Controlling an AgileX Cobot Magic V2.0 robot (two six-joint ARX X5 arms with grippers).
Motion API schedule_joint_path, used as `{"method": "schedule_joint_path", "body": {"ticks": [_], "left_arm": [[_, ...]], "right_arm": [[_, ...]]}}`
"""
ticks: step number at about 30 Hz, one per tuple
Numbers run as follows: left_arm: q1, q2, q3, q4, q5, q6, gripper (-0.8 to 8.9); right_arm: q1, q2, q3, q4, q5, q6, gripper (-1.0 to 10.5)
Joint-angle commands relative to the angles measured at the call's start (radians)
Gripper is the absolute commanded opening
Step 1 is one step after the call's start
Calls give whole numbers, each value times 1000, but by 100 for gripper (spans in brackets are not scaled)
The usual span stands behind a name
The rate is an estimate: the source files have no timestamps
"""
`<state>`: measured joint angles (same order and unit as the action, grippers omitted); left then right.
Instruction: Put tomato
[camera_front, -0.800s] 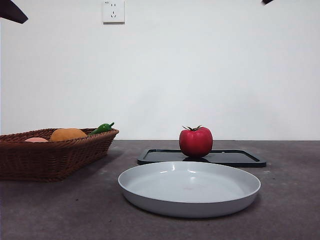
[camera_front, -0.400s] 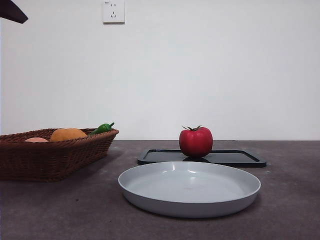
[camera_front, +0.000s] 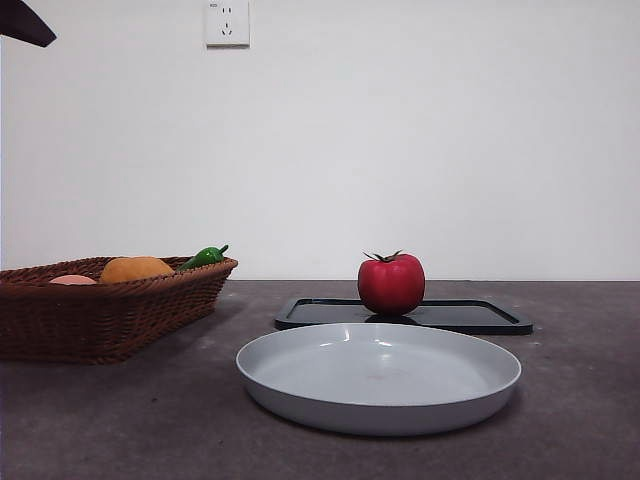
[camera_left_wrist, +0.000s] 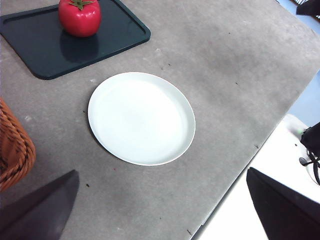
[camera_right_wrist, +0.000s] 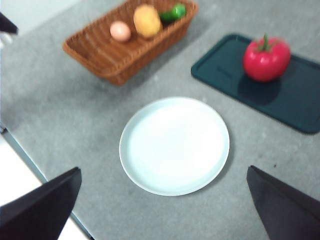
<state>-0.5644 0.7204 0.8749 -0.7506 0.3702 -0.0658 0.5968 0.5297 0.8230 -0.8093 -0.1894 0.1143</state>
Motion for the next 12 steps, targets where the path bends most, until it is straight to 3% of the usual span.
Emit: {"method": "schedule_joint_path", "body": {"ticks": [1,4,10,12], "left_arm": [[-5,5,16,14,4,1,557],[-5,5,16,12,4,1,496],[-5,5,16,11,4,1,175],[-5,5,16,11,4,1,75]], "right_arm": [[10,2,7,8,-2,18,536],[10,3,7,8,-6,18,490],[10,4,7,7,-23,18,67],[10,4,7,8,-24,18,6]]}}
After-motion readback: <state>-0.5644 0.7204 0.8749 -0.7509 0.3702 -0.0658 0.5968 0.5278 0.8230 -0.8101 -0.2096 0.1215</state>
